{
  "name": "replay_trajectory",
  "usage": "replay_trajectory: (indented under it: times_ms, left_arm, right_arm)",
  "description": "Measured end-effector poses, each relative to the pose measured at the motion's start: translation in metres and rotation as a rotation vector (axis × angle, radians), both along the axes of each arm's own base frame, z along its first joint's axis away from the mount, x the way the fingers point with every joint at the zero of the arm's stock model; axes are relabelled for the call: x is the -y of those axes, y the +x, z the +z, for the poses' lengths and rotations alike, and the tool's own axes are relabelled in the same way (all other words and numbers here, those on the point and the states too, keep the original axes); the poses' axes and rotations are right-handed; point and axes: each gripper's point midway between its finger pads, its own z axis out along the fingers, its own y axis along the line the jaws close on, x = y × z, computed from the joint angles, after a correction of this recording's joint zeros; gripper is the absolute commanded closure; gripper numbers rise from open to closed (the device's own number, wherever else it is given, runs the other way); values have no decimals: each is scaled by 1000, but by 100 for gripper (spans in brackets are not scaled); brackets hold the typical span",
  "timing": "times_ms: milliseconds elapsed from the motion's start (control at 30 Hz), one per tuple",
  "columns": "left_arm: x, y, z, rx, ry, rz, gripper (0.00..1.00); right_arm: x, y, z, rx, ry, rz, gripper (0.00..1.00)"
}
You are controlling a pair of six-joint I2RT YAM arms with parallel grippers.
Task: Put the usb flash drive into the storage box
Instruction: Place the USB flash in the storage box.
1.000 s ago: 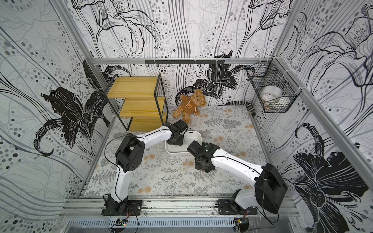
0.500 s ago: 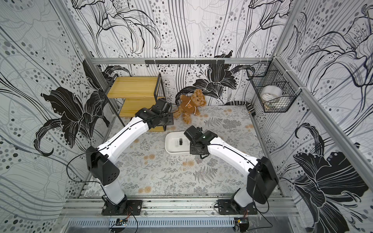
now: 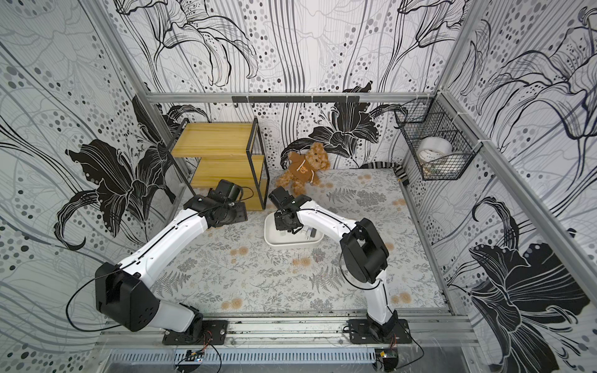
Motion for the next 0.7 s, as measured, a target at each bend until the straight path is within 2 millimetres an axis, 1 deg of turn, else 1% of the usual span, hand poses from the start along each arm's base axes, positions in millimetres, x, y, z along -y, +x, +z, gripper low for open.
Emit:
replay_trajectory:
  times_ms: [100, 333, 500, 633, 667, 700]
  left_arm:
    - [-3, -4, -1, 1, -5, 11, 32]
    - [-9, -3, 2, 17, -14, 33, 32]
    - [-13, -6, -8, -3, -7, 41, 31]
    - [-15, -12, -17, -25, -6, 43, 30]
    - [-15, -13, -18, -29, -6, 43, 30]
    - [-15, -13, -19, -32, -6, 42, 30]
  right_arm:
    - [-9, 3, -10, -14, 9, 19, 100]
    - [-28, 1, -32, -48, 8, 67, 100]
    - [-39, -5, -50, -74, -1, 90, 100]
    - [-41, -6, -61, -88, -9, 94, 100]
    - [-41, -6, -63, -91, -12, 94, 99]
    - [-41, -6, -64, -93, -13, 94, 91]
